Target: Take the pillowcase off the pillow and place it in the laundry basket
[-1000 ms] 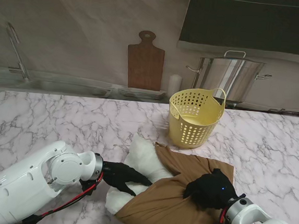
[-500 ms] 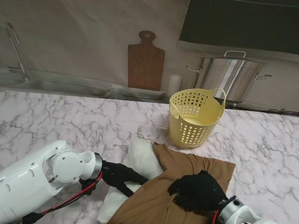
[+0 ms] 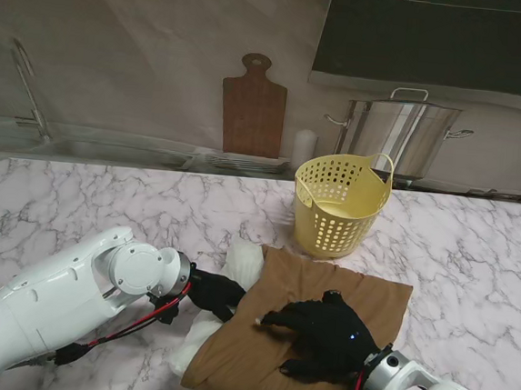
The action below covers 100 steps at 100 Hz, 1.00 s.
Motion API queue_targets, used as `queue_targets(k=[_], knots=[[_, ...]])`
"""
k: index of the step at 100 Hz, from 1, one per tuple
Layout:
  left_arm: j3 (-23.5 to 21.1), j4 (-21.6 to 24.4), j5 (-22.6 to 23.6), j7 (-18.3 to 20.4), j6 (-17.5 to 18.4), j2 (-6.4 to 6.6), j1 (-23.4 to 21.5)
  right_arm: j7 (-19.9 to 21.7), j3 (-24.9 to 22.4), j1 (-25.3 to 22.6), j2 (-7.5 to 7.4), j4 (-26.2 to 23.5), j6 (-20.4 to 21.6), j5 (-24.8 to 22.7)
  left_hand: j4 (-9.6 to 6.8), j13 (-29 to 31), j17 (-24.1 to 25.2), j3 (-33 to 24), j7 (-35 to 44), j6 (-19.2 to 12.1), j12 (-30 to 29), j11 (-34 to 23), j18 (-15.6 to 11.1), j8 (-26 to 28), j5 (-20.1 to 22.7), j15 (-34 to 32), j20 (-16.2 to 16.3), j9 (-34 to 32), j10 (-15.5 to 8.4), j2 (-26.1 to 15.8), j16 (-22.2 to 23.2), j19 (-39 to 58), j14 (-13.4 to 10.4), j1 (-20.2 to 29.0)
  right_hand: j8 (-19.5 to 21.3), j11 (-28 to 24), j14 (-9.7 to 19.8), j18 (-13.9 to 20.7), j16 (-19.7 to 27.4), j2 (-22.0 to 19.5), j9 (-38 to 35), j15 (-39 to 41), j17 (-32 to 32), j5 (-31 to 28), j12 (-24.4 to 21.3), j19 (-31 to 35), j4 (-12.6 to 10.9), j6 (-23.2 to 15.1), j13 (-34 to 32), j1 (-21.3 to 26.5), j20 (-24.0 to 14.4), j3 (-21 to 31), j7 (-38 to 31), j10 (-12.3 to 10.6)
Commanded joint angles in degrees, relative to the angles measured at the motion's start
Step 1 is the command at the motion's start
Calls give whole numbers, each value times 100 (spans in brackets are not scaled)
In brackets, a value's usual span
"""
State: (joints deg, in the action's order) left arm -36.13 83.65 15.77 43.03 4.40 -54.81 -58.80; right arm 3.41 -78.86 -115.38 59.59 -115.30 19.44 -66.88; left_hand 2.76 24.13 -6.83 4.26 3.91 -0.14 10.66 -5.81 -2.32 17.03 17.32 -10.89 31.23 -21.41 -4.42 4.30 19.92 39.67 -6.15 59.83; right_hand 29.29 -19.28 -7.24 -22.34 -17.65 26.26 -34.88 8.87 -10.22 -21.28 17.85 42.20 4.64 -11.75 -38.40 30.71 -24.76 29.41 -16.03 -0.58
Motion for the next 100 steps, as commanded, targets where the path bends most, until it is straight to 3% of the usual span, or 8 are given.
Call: queue_targets(k=[1, 4, 10, 19, 43, 55, 73, 100], knots=[[162, -349, 104, 167, -164, 11, -79, -118, 61, 9, -30, 127, -68, 1, -210, 151, -49, -315, -220, 670, -131, 418, 1012, -78, -137, 252, 32, 171, 1142, -418, -99, -606, 1585, 732, 366, -437, 529, -119, -401, -28, -1052, 498, -164, -840, 649, 163, -224, -702, -754, 1164, -2, 912, -751, -401], [170, -355, 98, 169, -171, 10, -72, -67, 75, 29, -28, 151, -102, 70, -211, 148, -46, -315, -220, 669, -131, 421, 1012, -78, -137, 253, 32, 174, 1141, -415, -99, -605, 1586, 736, 448, -286, 624, -137, -598, 201, -1875, 707, -279, -1608, 1322, 306, 186, -871, -1177, 1622, 13, 2006, -1298, -433], [190, -376, 84, 177, -182, 11, -58, -61, 88, 76, -19, 230, -143, 183, -212, 155, -50, -310, -219, 663, -129, 420, 1017, -78, -136, 250, 34, 168, 1142, -399, -98, -599, 1583, 739, 508, -462, 706, -107, -1046, 340, -2536, 1029, -566, -2428, 1713, 603, 416, -911, -1656, 1872, -106, 2954, -1907, -474], [263, -412, 81, 207, -213, 21, -6, 5, 7, 65, -22, 237, -172, 174, -220, 157, -51, -317, -217, 663, -129, 424, 1013, -78, -132, 249, 36, 172, 1142, -391, -97, -592, 1579, 753, 573, -942, 783, -27, -1479, 327, -3041, 1313, -871, -3347, 1968, 904, 449, -820, -2133, 1993, -240, 3447, -2445, -514], [301, -460, 121, 256, -323, 32, 52, 1372, -517, -301, -103, -310, -193, -43, -236, 158, -58, -330, -214, 673, -127, 423, 1005, -78, -123, 249, 36, 164, 1151, -373, -97, -581, 1585, 792, 801, -1037, 805, 49, -1617, 234, -3047, 1329, -920, -4116, 2136, 1074, 478, -882, -2142, 2047, -273, 3370, -3086, -517], [304, -462, 139, 288, -352, 42, 65, 1649, -594, -380, -115, -388, -339, -245, -241, 161, -62, -327, -217, 672, -126, 425, 996, -79, -131, 246, 36, 165, 1152, -361, -96, -574, 1586, 791, 958, -756, 766, 89, -1592, 207, -2841, 1130, -833, -4290, 2065, 1049, 562, -984, -1878, 2159, -248, 3254, -3297, -446], [203, -431, 221, 319, -354, 62, -5, 1536, -544, -316, -116, -235, -400, -365, -248, 161, -67, -325, -215, 681, -126, 424, 975, -79, -133, 243, 37, 169, 1152, -358, -95, -563, 1585, 774, 1031, -653, 763, 94, -1610, 184, -2789, 1090, -828, -4365, 2062, 1064, 579, -992, -1831, 2215, -260, 3247, -3368, -464], [-1650, 633, 1172, 66, 229, 64, -1497, 1395, -16, 371, -159, 381, -150, 383, -217, 369, -150, -260, 106, 761, -35, 257, 979, 79, 490, 104, 102, -342, 1202, -288, -14, -332, 1676, 267, 1013, -747, 833, 107, -1658, 56, -2961, 1172, -942, -4191, 2097, 1151, 537, -821, -1985, 2152, -283, 3282, -3187, -523]])
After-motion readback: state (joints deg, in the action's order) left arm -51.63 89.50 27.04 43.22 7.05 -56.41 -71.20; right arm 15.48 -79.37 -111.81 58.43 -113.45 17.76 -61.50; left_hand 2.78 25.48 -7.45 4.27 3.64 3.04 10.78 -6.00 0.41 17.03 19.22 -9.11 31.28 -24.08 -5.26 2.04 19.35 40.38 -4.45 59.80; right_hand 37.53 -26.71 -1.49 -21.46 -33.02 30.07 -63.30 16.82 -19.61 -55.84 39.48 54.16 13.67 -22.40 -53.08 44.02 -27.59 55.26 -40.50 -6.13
